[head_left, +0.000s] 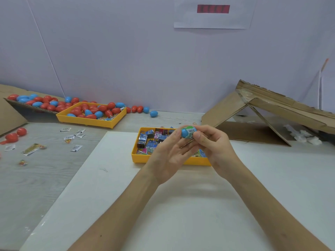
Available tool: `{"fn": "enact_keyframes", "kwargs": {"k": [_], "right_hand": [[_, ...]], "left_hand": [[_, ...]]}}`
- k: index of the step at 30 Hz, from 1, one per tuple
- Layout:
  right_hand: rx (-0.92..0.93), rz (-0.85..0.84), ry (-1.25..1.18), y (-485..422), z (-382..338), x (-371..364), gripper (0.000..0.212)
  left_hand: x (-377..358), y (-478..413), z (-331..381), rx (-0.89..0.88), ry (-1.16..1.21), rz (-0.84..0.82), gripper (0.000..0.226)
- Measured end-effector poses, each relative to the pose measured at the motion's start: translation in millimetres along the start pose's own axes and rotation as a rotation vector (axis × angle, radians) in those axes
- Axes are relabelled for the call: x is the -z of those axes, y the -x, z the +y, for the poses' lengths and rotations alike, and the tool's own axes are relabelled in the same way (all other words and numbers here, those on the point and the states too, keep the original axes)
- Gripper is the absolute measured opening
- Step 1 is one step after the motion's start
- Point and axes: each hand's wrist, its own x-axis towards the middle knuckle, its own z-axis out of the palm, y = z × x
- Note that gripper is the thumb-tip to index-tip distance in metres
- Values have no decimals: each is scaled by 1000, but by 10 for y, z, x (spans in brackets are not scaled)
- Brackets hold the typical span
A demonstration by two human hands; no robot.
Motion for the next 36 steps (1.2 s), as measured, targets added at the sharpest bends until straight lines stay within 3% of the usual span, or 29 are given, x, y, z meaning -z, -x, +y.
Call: {"fn": "enact_keyframes", "kwargs": {"k": [11,17,24,36], "right_hand": [[2,30,-42,0,0,11,21],[-64,78,0,-10,14,-5,35],[-46,108,41,-8,27,-26,15],[-23,120,94,-5,64,-6,28]], "left_hand": [[-25,-1,-22,-5,0,14,43],[-64,6,-40,-5,-41,90,44],[-105,27,-6,8,-34,132,37],[-79,18,-25,-21,-32,106,37]]}}
